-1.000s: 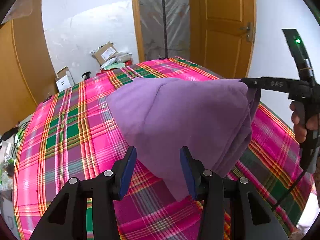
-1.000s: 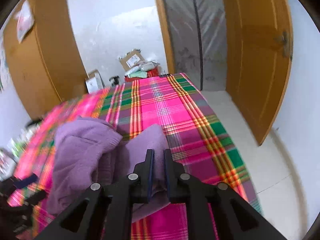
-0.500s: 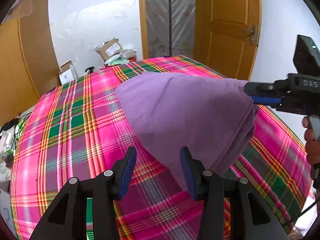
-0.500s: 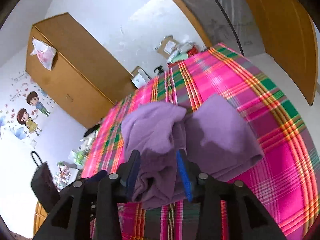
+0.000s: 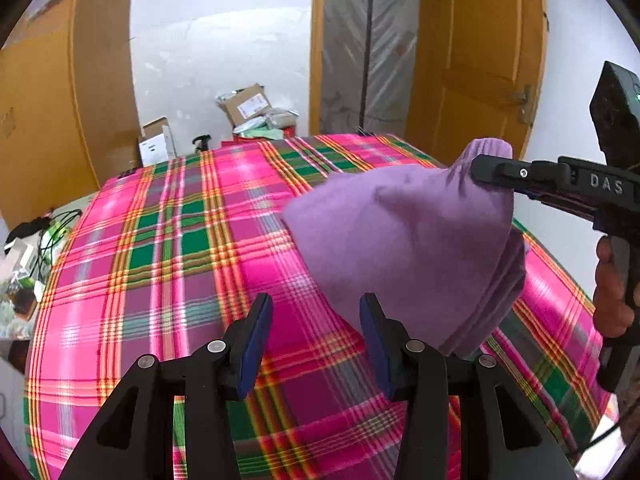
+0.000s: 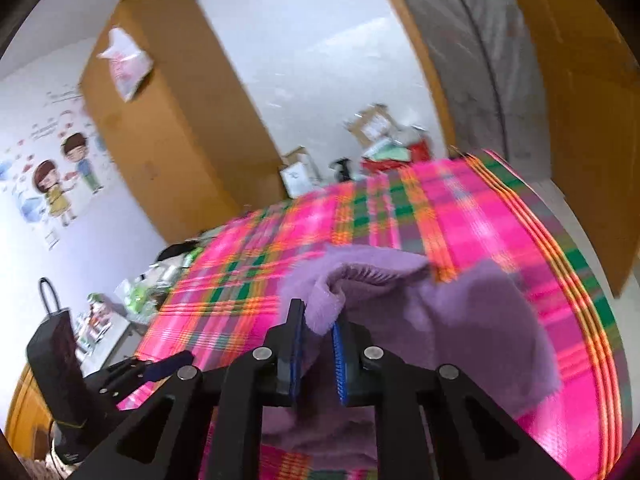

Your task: Fold clothes

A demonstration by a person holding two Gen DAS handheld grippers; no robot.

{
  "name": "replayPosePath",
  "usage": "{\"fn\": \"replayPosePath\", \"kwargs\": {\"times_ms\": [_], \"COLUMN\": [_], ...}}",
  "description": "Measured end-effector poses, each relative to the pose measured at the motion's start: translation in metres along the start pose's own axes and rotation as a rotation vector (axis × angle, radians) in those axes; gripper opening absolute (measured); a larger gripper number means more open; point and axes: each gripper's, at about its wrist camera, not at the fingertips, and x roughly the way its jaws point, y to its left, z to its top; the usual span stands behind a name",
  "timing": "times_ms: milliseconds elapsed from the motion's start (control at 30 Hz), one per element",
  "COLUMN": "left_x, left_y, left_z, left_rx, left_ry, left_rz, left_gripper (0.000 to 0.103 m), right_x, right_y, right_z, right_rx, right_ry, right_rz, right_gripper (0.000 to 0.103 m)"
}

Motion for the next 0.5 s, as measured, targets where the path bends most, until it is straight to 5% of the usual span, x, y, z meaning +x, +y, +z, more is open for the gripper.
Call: {"fn": "replayPosePath", "kwargs": {"times_ms": [500], "left_x": [-0.030], "left_y": [0.055], "left_z": [0.013], "left_rx": [-0.143], "left_ry": [-0.047], "left_rz": [-0.085], "left_gripper": [0.047], "right_x": [0.066], "right_y": [0.088], "right_z": [-0.065], "right_rx": [-0.154], "right_ry": [0.219], "right_rz": [0.252], "right_gripper": [0.012]}}
